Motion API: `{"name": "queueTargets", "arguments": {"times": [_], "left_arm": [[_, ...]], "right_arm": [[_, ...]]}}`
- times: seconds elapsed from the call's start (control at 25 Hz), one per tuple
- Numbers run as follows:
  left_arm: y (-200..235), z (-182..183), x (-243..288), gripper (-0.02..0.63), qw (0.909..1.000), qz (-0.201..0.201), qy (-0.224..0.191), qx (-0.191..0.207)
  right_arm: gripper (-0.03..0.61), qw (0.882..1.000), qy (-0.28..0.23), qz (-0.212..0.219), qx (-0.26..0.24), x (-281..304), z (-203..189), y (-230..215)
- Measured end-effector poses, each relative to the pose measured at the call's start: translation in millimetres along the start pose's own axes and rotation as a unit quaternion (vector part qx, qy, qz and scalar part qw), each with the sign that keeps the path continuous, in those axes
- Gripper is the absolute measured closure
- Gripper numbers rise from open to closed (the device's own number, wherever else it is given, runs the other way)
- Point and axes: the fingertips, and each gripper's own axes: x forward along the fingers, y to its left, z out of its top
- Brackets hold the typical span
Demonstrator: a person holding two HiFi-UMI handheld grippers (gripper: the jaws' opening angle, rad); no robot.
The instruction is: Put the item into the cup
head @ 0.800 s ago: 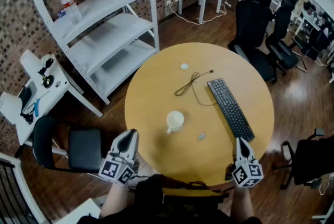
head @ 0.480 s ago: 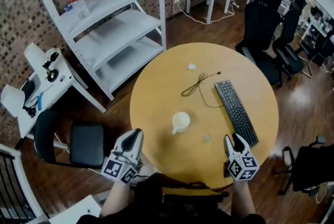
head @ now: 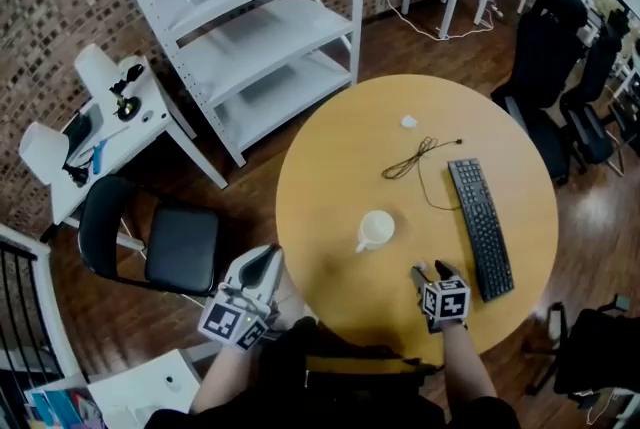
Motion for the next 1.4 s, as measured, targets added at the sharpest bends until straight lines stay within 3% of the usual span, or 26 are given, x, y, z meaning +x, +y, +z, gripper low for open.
{"name": "queueTargets", "arguments": {"times": [0.12,0.28,0.52,0.6,0.72,0.88,1.0,1.2,1.4], "left_arm": [[15.3,-2.6,-12.2,0.595,0.9996,0.026,0.005,-0.002],[26.6,-4.3,-22.8,0.594,0.9987,0.051,0.006,-0.009],[29.5,-9.6,-22.4,0.594,0.9986,0.051,0.011,-0.013],[27.0,-10.5,-19.1,0.594,0.9988,0.045,0.013,-0.011],[21.6,-14.1,-16.2,0.594,0.9991,0.036,0.02,-0.006],[21.8,-13.2,-12.8,0.595,0.9994,0.031,0.013,-0.01],[23.1,-10.2,-8.8,0.595,0.9996,0.025,0.006,-0.011],[26.9,-1.5,-6.9,0.595,0.9997,0.022,-0.008,-0.009],[34.7,5.2,-12.9,0.595,0.9993,0.033,-0.017,-0.007]], "right_arm": [[0.299,0.999,0.032,-0.001,-0.002,17.9,-11.3,1.0],[0.299,1.0,0.031,0.002,0.005,24.0,-10.8,1.3],[0.309,0.999,0.038,-0.011,0.001,30.3,-18.8,0.5],[0.407,0.999,0.042,-0.02,-0.01,28.6,-19.2,-2.2],[0.451,0.999,0.031,-0.018,-0.006,20.8,-16.8,-2.7],[0.451,0.999,-0.035,0.01,0.025,0.7,17.2,6.4],[0.451,0.995,-0.094,0.03,0.018,-21.2,63.2,19.9],[0.451,0.984,-0.167,0.067,-0.023,-46.6,130.1,57.2],[0.451,0.972,-0.188,0.096,-0.103,-49.4,164.9,98.8]]}}
